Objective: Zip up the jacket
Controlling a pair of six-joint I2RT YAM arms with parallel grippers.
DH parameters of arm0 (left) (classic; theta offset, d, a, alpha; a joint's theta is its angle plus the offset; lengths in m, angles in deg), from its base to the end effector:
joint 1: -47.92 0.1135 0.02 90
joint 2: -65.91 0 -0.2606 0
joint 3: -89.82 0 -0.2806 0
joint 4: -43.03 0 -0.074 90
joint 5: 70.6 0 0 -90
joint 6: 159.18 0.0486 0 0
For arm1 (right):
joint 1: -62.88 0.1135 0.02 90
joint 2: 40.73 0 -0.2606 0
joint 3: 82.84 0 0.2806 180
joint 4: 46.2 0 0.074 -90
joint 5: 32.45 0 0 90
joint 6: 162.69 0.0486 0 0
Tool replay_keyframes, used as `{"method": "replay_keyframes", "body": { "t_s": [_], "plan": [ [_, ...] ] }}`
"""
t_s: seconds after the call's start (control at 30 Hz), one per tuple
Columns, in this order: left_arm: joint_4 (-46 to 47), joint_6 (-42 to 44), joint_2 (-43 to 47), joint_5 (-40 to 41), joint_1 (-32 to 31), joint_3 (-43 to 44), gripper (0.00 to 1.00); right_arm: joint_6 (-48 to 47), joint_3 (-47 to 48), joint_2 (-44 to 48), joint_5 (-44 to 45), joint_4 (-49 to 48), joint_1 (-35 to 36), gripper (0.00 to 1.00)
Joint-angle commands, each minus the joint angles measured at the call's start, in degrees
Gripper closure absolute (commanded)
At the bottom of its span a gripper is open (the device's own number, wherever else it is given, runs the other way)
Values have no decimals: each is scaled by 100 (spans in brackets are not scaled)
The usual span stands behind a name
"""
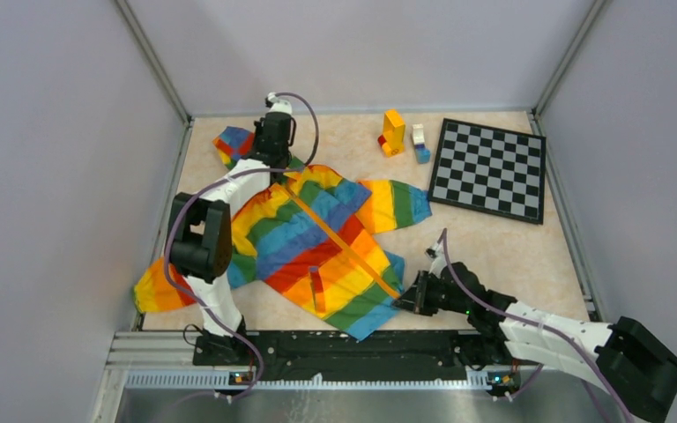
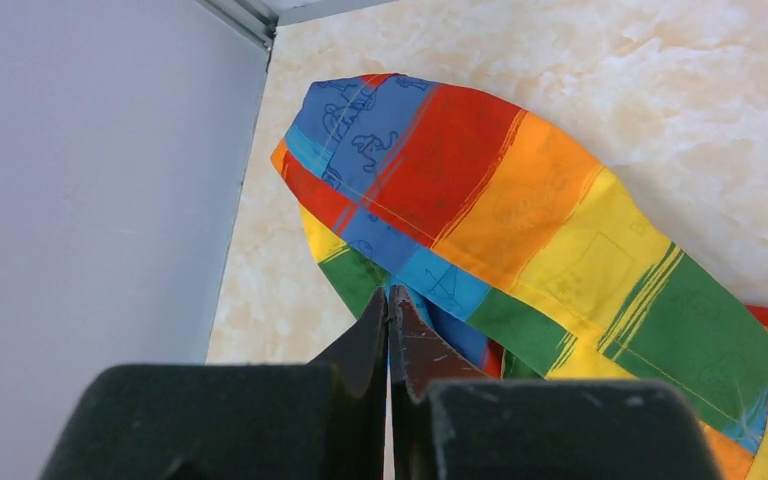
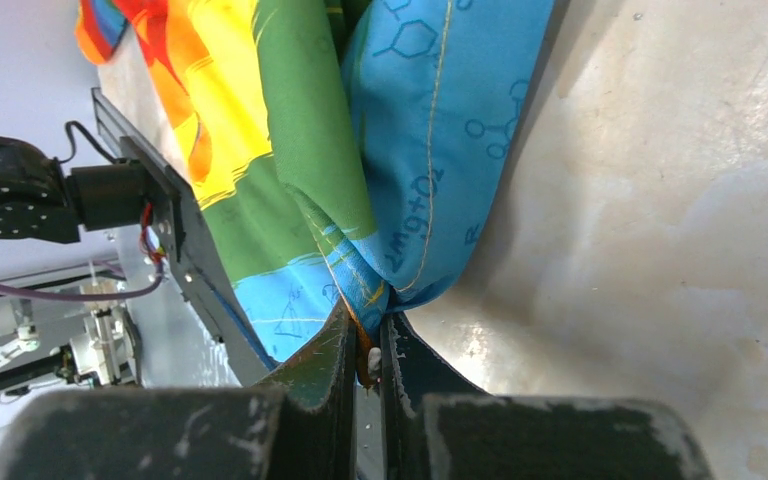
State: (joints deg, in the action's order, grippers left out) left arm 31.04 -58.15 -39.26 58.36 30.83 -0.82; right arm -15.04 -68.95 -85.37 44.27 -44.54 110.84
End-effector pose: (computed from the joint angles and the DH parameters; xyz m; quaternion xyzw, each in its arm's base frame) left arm 0.4459 -0.1051 0.2364 0.0290 0.8249 0.2594 0.5014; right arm 0.1110 0.1398 0.0881 0.0180 0.8721 0.4424 0.2085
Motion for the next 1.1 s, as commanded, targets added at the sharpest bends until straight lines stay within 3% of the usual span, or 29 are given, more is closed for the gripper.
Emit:
{"method": "replay_keyframes", "body": {
  "t_s": [0.0,0.13,0.27,0.33,0.37,0.6,0.73,0.83,0.87,1.0,1.07],
  "plan": [
    [-265,-54,118,-529,-5,410,100,-343,324,-438,91,-393,46,100],
    [-1361,-863,416,-1804,-5,352,97,-498,457,-655,164,-442,51,100],
    [-3029,-1777,457,-3246,3,471,64,-729,628,-607,198,3,47,100],
    [-3236,-2107,584,-3827,3,266,41,-811,700,-552,172,252,46,100],
    [-3191,-2209,652,-4101,-5,78,36,-813,702,-508,157,334,47,100],
    [-2778,-2757,470,-3578,12,-665,40,-644,656,-15,7,1427,59,100],
    [-2529,-2974,-51,-4185,46,-855,50,-796,994,546,128,2506,73,100],
    [-2317,-3109,191,-4364,-67,-1228,50,-1021,1427,1074,572,3352,99,100],
    [-2299,-3143,348,-4415,-80,-1350,49,-1138,1604,1224,765,3511,100,96],
    [-2500,-3115,1067,-4532,-71,-1603,35,-1757,2510,940,1464,3617,84,59],
    [-2661,-3016,1333,-4457,-66,-1494,30,-2062,2967,372,1545,3436,23,55]
  ]
}}
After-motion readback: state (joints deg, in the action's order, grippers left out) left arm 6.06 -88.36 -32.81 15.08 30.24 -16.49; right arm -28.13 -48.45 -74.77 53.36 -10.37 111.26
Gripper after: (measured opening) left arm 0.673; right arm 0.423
